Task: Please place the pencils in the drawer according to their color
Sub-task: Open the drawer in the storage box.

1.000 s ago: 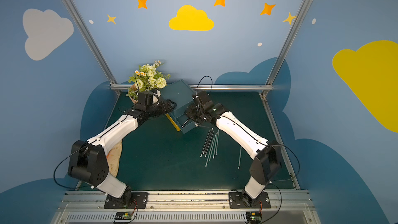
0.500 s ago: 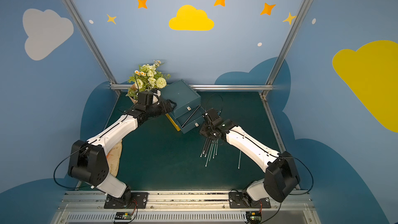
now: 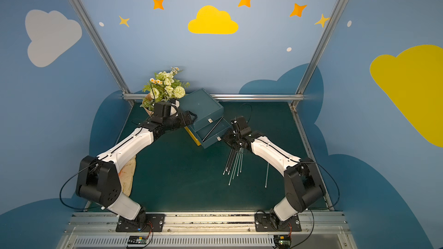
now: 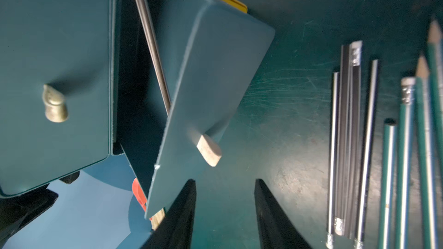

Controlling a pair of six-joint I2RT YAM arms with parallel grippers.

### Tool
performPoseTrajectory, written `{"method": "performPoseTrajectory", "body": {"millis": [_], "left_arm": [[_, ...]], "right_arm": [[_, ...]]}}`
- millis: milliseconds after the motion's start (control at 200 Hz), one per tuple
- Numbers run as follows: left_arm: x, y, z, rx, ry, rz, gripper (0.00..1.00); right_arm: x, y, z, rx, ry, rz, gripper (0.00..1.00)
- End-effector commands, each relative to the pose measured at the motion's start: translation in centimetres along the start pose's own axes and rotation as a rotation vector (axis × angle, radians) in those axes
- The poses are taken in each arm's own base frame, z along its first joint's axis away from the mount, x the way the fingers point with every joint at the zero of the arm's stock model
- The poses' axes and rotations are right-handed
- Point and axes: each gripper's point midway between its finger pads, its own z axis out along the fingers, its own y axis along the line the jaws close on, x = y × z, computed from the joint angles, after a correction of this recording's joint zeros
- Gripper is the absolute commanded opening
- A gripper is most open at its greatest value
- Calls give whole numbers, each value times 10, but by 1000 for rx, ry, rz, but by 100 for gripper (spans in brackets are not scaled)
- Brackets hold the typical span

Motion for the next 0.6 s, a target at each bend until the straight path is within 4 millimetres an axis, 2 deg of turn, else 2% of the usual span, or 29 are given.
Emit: {"method": "performPoseTrajectory", "body": {"millis": [0,390,596], "left_arm": [[21,17,9,-69,87,2,100],[24,19,7,-79,95,11,100],[22,17,6,-77,90,14,100]], "right_arm": [[2,26,5,-156,21,14,41],[0,22,22,-192,15,50,40],[-5,20,29,-179,13,61,31]]}}
